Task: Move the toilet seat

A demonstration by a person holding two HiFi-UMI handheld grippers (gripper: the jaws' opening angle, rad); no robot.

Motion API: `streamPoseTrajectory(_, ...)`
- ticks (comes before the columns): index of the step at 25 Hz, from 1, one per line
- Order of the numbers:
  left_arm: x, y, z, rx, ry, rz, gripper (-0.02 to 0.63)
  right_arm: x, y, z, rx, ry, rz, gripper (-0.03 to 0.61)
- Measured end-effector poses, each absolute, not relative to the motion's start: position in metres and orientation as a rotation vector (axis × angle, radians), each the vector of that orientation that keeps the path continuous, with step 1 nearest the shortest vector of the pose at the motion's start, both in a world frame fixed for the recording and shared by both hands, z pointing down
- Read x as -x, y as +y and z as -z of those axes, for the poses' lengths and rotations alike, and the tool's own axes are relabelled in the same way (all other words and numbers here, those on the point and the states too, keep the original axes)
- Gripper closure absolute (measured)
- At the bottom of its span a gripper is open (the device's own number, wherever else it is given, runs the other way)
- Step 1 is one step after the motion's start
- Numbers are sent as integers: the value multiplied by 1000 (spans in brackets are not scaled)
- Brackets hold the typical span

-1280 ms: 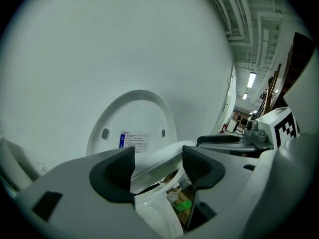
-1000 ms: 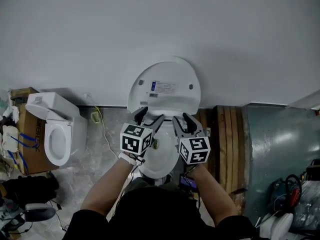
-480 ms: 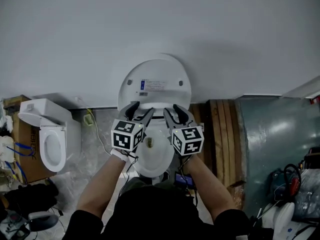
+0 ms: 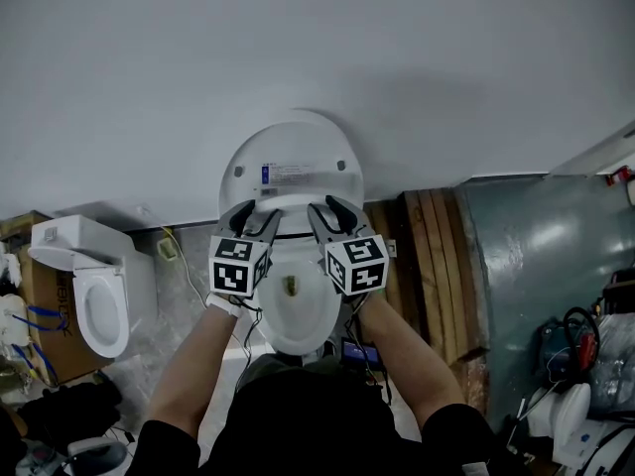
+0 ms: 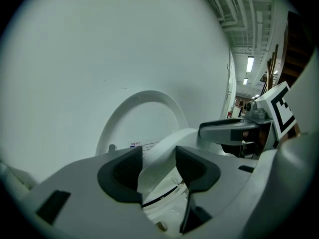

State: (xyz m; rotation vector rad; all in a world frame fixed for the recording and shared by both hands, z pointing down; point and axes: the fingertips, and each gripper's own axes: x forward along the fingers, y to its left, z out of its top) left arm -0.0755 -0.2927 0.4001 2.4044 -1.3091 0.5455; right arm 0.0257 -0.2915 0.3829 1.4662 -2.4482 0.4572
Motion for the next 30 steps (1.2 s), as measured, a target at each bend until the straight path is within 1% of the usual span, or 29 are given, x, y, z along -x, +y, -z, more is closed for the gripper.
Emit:
streamPoseTrajectory(7, 78, -310, -402, -2372, -1320, -530, 394, -25, -310, -384, -1474, -2441, -498, 403)
streamPoseTrajectory(11, 79, -318, -404, -2371, -1313, -573, 394, -25, -318, -385, -1469, -2445, -532, 404)
streamPoseTrajectory(30, 88, -347, -411, -2322, -1304, -598, 394, -21, -349, -387, -1464, -2431, -513, 411)
